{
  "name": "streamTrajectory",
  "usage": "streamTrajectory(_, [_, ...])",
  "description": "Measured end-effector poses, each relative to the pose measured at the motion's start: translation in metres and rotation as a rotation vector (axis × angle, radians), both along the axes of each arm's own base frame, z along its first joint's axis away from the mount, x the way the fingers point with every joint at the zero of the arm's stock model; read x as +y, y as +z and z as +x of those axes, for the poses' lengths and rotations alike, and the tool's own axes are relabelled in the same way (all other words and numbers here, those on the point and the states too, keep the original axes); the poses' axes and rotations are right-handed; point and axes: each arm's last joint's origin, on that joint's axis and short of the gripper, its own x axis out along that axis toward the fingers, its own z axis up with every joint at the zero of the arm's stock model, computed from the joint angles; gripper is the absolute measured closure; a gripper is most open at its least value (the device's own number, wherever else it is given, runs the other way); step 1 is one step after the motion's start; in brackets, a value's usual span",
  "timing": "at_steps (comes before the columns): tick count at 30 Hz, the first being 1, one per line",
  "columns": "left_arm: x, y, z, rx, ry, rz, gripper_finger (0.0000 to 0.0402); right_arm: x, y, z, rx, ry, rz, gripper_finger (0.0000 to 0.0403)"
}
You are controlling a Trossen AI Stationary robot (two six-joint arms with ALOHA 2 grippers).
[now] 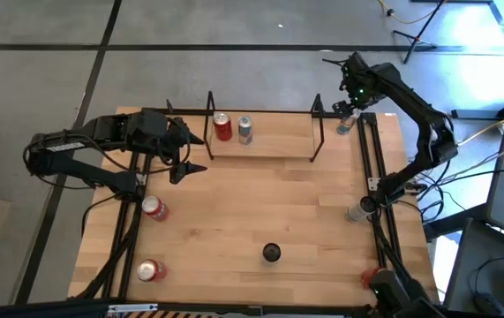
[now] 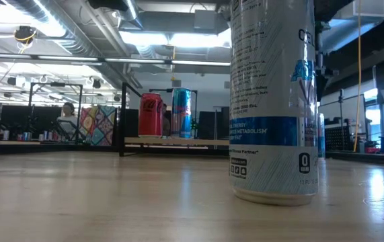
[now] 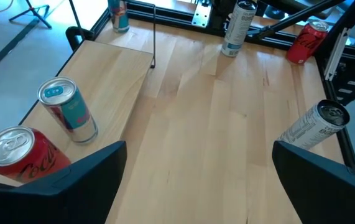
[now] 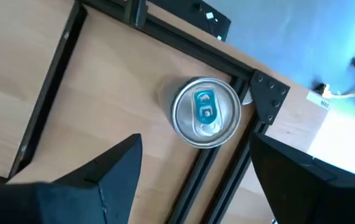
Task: Place canned beverage on shelf
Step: Put the red black soda can on the shelf aligned with the other red black soda can
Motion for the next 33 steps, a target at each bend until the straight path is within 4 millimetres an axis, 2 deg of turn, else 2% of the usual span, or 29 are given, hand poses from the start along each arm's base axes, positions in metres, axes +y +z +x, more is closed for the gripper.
streamTrajectory(5, [0.0,0.003,0.002,-0.038,0.008,-0.015,0.0011,0.019,0.024,0.017,-0.097,0.099,-0.032,0.0118])
streamTrajectory(10, [0.0,0.007,0.004,-0.089,0.013,-0.024,0.0011,0.057,0.049,0.053,-0.284,0.308,-0.07,0.0118])
streamTrajectory(14, [0.0,0.007,0.004,-0.094,0.026,-0.077,0.0011,0.088,0.054,0.084,-0.35,0.451,-0.1,0.0118])
streamTrajectory(19, [-0.003,-0.001,0.0,-0.012,0.025,-0.206,0.0011,0.123,0.055,0.115,-0.399,0.611,-0.131,0.0118])
streamTrajectory(26, [-0.007,0.008,-0.029,0.139,0.15,-0.326,0.0014,0.153,0.055,0.131,-0.377,0.7,-0.196,0.0118])
streamTrajectory(33, [-0.018,-0.009,-0.047,0.41,0.256,-0.413,0.0022,0.156,0.057,0.135,-0.413,0.714,-0.207,0.0118])
